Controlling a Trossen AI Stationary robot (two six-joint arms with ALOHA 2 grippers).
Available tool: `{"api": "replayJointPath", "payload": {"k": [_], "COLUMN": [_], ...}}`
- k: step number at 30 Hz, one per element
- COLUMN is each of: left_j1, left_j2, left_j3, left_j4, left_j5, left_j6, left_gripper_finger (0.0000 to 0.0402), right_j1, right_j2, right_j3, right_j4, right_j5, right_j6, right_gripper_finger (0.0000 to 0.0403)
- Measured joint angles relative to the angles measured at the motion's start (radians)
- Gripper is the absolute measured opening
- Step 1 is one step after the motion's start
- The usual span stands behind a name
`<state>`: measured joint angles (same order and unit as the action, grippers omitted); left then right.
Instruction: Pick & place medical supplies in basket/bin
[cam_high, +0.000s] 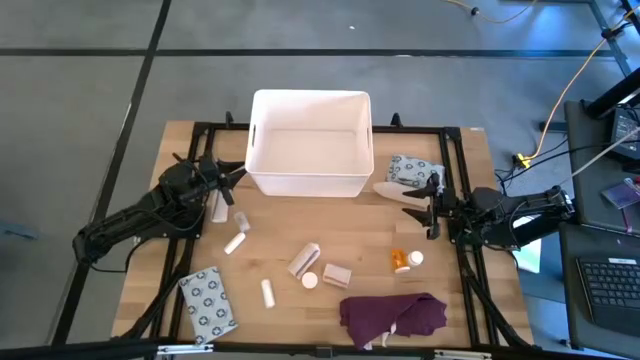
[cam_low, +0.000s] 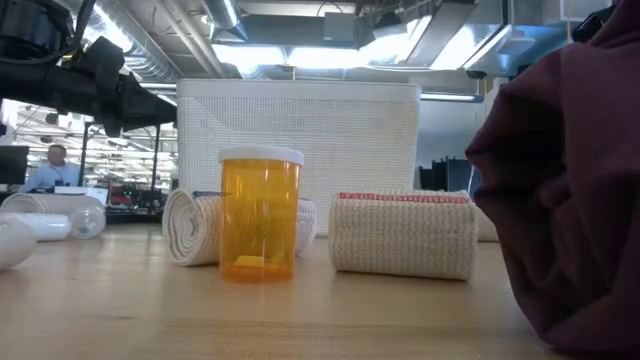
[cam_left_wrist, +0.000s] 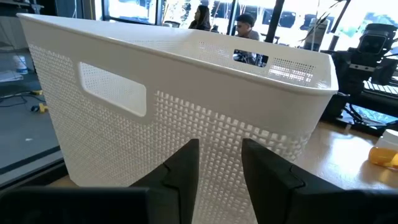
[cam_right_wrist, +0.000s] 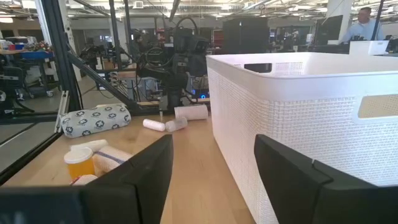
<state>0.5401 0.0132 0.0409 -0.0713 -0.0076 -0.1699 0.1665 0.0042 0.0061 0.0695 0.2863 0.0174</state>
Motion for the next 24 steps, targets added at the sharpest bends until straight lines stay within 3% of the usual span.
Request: {"api": "replayJointPath", "payload": {"k": [20,24], "left_j1": [0.0,0.0], "left_j2": [0.0,0.0], "left_j3": [0.0,0.0], "left_j4": [0.0,0.0], "left_j5": [0.0,0.0], "left_j6": [0.0,0.0], "left_gripper_finger": [0.0116,0.0116], "right_j1": [0.0,0.0], "right_j2": [0.001,0.052], "right_j3": [0.006,0.114], "right_j4": [0.01,-0.101], "right_j5": [0.002,0.103], "right_j6": [0.118,0.029], "right_gripper_finger": [0.0227,0.0227]}}
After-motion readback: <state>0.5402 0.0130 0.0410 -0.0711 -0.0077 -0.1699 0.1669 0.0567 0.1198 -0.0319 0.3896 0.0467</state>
